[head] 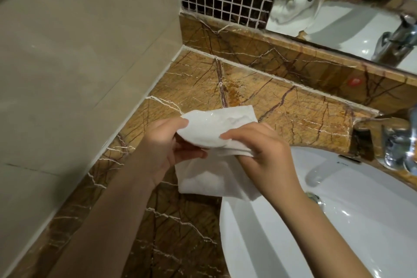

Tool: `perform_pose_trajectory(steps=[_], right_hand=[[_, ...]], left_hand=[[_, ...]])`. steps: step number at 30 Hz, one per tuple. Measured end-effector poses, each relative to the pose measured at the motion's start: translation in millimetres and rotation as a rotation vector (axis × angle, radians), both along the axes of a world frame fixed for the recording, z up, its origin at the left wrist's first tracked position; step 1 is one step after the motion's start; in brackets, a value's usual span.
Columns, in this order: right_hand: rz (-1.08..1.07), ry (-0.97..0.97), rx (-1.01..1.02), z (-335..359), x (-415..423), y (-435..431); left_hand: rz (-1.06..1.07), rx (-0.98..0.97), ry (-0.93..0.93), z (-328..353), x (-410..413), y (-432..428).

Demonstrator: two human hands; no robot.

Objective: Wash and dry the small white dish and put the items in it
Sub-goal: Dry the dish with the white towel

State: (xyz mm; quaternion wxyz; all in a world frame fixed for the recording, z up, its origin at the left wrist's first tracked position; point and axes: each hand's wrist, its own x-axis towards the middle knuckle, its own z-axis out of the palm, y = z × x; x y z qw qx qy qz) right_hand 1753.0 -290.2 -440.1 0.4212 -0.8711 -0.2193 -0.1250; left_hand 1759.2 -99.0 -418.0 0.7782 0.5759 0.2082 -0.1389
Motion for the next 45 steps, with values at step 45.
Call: perform_pose_trajectory(steps=[45], right_hand=[[-0.274,0.282,0.406,-5,12,24]], left_hand=[[0.343,-0.590,-0.075,-14,-4,-54]])
